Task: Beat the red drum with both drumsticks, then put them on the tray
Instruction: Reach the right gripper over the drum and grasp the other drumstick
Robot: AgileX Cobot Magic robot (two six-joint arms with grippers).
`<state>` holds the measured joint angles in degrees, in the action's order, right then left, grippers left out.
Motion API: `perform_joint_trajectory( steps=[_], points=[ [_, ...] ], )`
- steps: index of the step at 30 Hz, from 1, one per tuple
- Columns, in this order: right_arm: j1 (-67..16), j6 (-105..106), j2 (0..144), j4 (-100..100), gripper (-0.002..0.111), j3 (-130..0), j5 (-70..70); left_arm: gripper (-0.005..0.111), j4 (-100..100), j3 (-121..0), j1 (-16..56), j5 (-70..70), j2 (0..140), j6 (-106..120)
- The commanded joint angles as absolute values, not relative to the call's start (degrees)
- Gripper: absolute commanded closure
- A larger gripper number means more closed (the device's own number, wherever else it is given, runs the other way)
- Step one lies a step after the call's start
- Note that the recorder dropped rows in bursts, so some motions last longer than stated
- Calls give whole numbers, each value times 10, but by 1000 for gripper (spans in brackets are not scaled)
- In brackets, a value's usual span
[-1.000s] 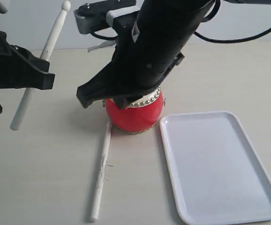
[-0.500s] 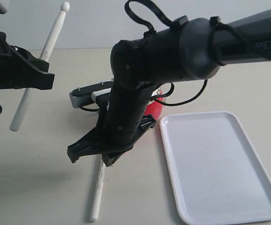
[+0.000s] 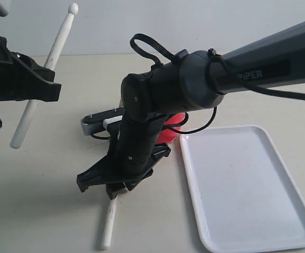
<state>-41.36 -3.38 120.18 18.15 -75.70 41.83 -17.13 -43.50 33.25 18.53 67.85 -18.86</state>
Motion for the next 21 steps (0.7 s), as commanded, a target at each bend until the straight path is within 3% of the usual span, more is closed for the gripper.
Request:
perform_joint_trajectory(
  steps=[1, 15, 21],
  points=[
    [-413, -31, 1203, 194, 68, -759, 398, 107, -172, -434, 331, 186, 674, -194],
    [-413, -54, 1237, 188, 71, -759, 376, 107, -172, -434, 331, 200, 674, -194],
    [-413, -57, 1250, 155, 93, -759, 389, 107, -172, -434, 331, 204, 674, -194]
  ],
)
